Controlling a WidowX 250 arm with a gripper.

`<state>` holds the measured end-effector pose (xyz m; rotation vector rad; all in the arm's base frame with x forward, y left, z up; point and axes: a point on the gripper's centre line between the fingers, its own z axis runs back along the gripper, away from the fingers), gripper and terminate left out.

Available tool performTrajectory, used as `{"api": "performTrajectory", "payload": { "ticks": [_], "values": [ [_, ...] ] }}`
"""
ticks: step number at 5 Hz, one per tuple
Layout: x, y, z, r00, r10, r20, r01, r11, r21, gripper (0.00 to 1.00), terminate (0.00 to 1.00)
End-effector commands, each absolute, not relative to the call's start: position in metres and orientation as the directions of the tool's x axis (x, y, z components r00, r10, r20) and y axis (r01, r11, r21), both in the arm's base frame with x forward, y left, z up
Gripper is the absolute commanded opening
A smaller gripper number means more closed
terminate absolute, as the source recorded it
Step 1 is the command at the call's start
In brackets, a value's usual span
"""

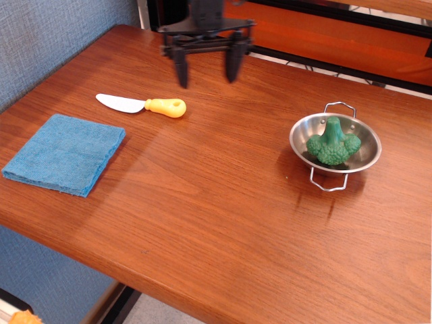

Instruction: Move the knife from the back to the front edge

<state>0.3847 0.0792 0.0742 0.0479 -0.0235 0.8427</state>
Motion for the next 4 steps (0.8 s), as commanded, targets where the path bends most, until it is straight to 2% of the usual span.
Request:
{"api": "performTrajectory", "payload": {
  "ticks": [1, 3, 4],
  "values": [
    [0.37, 0.119, 0.08, 0.221, 0.946, 0.235, -0.968, 0.243, -0.068, 1.0, 0.0],
    [0.375, 0.115, 0.062, -0.234, 0.952, 0.196, -0.972, -0.224, -0.073, 1.0, 0.0],
    [0.379, 0.118, 0.053, -0.249, 0.955, 0.162, -0.968, -0.239, -0.076, 1.0, 0.0]
  ]
}}
